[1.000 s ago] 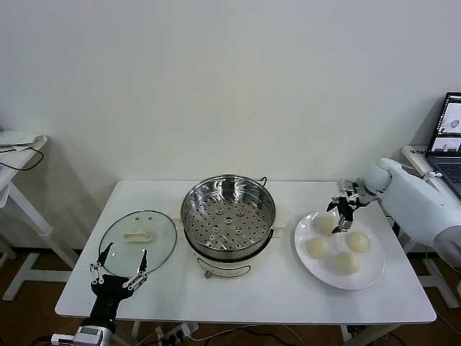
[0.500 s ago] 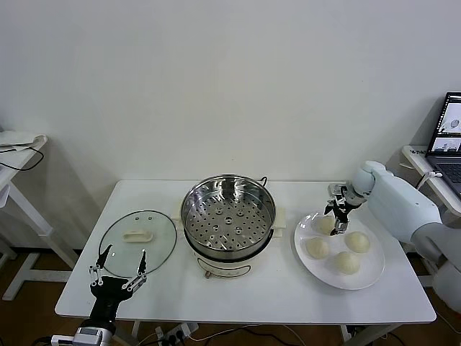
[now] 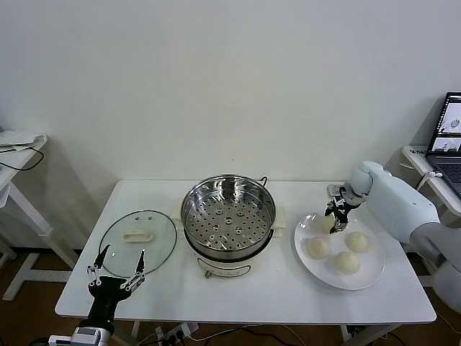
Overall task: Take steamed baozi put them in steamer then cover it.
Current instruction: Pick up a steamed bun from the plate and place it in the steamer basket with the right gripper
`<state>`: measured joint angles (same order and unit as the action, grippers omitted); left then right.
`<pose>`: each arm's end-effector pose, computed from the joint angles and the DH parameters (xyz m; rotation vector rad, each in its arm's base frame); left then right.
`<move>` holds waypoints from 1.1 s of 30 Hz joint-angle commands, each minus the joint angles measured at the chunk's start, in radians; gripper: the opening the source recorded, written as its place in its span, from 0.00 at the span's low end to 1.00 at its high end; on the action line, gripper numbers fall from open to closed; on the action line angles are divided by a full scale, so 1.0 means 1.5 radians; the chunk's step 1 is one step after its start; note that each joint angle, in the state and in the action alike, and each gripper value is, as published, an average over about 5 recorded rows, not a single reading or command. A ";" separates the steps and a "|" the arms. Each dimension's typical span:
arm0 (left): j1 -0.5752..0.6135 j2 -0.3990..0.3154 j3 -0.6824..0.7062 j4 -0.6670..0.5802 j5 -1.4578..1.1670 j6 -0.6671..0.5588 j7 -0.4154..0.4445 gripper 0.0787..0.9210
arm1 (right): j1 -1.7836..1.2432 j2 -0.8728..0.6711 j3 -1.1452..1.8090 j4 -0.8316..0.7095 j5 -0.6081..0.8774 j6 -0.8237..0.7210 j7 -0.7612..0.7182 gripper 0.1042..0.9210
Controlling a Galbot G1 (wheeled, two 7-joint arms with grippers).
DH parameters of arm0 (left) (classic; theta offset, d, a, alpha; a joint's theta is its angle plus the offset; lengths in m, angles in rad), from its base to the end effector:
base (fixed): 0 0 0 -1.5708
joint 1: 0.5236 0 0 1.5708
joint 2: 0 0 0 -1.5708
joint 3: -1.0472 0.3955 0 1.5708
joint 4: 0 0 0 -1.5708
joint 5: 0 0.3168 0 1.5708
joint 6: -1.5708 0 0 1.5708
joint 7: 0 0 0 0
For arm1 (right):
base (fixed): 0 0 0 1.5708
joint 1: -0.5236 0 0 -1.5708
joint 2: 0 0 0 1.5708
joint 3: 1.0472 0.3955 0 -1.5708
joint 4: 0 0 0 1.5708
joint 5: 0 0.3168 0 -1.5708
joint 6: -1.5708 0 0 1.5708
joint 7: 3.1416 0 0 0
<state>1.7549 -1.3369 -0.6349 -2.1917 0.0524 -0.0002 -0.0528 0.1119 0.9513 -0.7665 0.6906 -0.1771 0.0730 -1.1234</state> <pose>0.0653 0.0768 -0.3175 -0.0099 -3.0421 -0.4699 0.6029 -0.2136 -0.2022 1.2420 -1.3858 1.3991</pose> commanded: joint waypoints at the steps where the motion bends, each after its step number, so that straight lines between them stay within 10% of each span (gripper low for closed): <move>1: -0.004 0.003 0.002 -0.004 -0.005 0.001 0.001 0.88 | 0.109 -0.078 -0.095 0.202 0.048 0.054 0.007 0.67; 18: -0.003 0.009 0.008 -0.017 -0.014 0.000 -0.003 0.88 | 0.388 0.068 -0.268 0.413 0.050 0.346 0.012 0.67; 33: -0.001 0.010 0.000 -0.022 -0.019 -0.001 -0.010 0.88 | 0.236 0.261 -0.283 0.226 -0.074 0.418 0.034 0.67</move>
<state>1.7528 -1.3233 -0.6303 -2.2271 0.0253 -0.0009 -0.0627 0.5398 1.1976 -1.1575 1.1348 -0.2010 0.6151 -1.0912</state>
